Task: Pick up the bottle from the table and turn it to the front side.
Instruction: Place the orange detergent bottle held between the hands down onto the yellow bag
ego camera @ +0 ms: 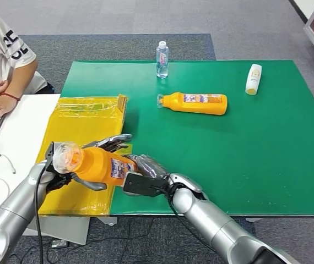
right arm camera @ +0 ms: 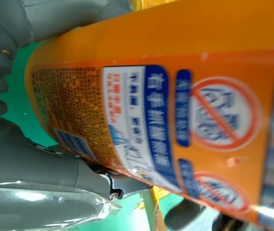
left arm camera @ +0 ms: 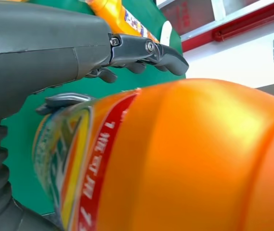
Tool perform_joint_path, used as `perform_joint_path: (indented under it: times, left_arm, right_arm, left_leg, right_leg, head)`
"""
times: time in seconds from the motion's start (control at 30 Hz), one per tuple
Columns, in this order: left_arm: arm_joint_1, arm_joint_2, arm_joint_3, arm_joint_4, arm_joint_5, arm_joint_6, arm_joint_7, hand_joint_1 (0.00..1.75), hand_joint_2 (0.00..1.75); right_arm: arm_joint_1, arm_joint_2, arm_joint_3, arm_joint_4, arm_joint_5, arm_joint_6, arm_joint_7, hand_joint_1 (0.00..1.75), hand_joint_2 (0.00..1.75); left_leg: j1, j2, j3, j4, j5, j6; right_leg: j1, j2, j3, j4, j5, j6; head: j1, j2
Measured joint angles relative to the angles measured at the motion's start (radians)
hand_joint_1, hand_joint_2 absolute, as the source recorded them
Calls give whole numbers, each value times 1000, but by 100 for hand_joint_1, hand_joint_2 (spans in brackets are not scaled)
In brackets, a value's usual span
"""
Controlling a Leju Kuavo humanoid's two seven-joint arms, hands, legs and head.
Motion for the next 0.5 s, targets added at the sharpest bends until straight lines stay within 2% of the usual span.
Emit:
perform_joint_path:
  times: [0.27, 0.5]
  left_arm:
    - [-12, -11, -25, 17, -4, 8, 0, 0, 175]
    - [-15, -12, -35, 33, -6, 16, 0, 0, 175]
  right_arm:
    - [-24, 19, 23, 59, 41, -43, 46, 175, 175]
    - [-37, 34, 27, 108, 57, -71, 52, 175, 175]
  left_leg:
    - [0, 0, 0, 0, 0, 0]
    - [0, 0, 0, 0, 0, 0]
  right_leg:
    - [0, 0, 0, 0, 0, 0]
    - [0, 0, 0, 0, 0, 0]
  head:
    - [0, 0]
    - [0, 0]
